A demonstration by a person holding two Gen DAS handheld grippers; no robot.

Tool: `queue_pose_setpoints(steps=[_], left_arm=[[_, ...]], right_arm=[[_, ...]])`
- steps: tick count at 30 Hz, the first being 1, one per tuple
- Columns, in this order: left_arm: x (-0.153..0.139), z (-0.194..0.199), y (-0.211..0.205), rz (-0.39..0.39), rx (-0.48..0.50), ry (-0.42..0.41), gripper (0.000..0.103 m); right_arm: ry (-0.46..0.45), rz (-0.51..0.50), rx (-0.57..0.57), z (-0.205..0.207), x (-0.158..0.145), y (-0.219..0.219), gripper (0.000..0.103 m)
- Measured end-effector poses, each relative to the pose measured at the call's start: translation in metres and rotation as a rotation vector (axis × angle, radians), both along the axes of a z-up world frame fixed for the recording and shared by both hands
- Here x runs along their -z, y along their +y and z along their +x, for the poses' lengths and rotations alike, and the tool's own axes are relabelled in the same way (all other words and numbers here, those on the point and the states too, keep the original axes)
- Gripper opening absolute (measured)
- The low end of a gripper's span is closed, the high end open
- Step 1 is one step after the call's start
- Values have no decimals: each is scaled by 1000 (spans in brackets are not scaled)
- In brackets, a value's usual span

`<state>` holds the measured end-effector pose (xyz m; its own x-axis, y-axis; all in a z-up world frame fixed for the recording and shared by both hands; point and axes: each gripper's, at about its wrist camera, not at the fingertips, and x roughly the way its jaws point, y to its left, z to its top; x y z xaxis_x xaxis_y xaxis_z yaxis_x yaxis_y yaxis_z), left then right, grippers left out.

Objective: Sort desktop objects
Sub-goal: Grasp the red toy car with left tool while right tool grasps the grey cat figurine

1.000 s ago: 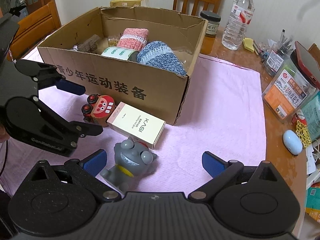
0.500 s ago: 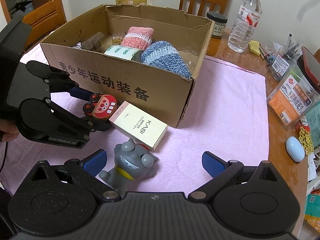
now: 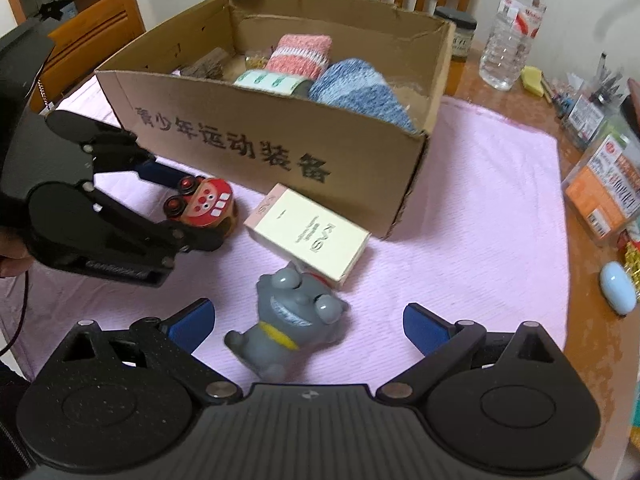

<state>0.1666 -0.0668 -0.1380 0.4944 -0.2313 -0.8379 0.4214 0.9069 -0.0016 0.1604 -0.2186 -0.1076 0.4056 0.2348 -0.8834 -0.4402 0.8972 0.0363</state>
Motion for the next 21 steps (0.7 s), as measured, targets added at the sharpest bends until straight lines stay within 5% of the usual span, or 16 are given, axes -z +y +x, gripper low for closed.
queue_pose_setpoints(steps=[21], left_arm=[[0,4,2,-19,-26,39,56]], right_arm=[[110,7,114,14,21,9,69]])
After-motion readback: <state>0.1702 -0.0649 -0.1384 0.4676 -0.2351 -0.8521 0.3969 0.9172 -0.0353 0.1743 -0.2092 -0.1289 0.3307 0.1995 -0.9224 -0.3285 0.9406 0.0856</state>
